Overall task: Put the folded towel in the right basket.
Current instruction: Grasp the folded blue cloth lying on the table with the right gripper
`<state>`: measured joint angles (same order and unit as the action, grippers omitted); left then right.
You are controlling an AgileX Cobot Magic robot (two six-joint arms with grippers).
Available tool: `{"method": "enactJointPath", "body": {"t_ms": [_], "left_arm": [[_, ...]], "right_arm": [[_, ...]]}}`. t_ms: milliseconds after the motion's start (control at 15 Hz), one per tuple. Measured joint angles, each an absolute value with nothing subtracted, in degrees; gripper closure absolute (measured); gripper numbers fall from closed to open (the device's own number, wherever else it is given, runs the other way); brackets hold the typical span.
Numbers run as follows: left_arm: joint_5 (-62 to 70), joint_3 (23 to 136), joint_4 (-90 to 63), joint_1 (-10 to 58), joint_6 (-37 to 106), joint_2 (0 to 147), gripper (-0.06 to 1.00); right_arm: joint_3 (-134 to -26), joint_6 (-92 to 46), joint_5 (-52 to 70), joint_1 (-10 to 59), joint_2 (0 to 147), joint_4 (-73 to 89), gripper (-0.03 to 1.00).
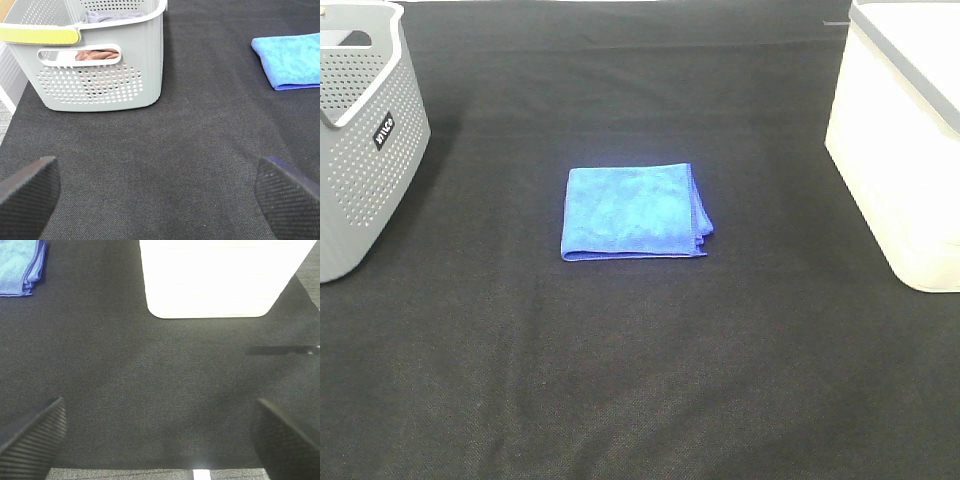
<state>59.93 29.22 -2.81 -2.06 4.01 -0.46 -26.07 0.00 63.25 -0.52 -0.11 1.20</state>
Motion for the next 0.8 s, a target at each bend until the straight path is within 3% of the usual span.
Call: {"method": "enactJointPath", "body": {"t_ms": [800], "left_arm": [[59.93,29.22,-2.81,-2.06,4.01,-0.46,-0.04]], "right_arm": [[-26.07,0.0,63.25,-0.52,-0.11,1.2,0.01]]}}
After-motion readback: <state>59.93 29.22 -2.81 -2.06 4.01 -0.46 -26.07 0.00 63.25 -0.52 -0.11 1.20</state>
